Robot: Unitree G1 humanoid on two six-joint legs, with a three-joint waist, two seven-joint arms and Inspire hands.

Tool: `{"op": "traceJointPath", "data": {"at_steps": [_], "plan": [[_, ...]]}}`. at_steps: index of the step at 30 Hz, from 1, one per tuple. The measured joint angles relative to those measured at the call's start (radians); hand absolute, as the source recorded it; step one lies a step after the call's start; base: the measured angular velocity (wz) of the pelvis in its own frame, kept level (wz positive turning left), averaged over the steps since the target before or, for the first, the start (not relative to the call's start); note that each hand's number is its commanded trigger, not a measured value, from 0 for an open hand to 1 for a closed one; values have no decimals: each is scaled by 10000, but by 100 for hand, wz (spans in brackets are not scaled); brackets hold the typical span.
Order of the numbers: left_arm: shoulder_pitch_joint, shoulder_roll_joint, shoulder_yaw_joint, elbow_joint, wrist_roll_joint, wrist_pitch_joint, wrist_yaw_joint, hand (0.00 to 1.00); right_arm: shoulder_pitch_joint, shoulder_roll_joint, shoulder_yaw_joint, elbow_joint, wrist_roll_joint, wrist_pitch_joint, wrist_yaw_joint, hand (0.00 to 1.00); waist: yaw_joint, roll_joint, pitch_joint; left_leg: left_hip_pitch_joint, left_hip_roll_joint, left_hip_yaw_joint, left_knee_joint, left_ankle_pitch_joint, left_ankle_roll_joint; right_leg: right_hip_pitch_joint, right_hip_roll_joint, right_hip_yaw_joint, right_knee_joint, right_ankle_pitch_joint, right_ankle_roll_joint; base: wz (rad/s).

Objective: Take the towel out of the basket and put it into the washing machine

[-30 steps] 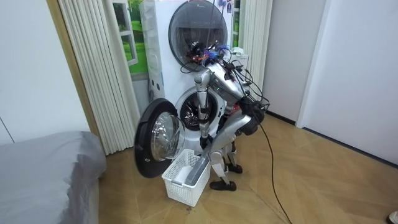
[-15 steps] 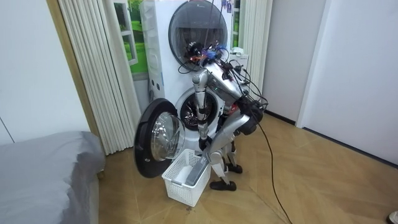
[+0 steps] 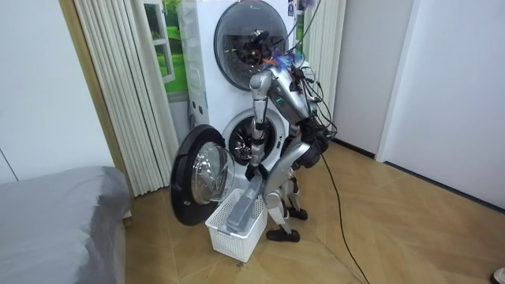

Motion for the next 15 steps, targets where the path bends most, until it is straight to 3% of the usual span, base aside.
{"op": "traceJointPath", "data": {"at_steps": [3, 10, 12, 15], "plan": [[18, -8, 713, 2, -24, -68, 359, 100, 192, -49, -36, 93, -200, -1, -21, 0, 196, 10, 2, 614, 8, -9, -103, -27, -36, 644, 17, -40, -139, -4, 3, 0], [322, -286, 1109, -510, -573, -625, 1125, 100, 357, -109, -151, 189, -430, -24, -264, 0, 529, 200, -13, 1843, -9, -12, -414, -44, -65, 1911, -7, -142, -499, -10, 4, 0], [602, -502, 1421, -734, -1206, -857, 1170, 100, 444, -117, -400, 194, -1062, -44, -243, 0, 654, 421, -85, 2202, -29, -37, -557, -45, -73, 2309, -29, -215, -688, -9, 6, 4], [906, -842, 1438, -1275, -2693, -908, 1033, 100, 557, -150, -465, 132, -1250, -105, -232, 0, 934, 509, -136, 2558, -98, 47, -828, 12, -99, 2580, -94, -176, -827, 1, 11, 0]]}}
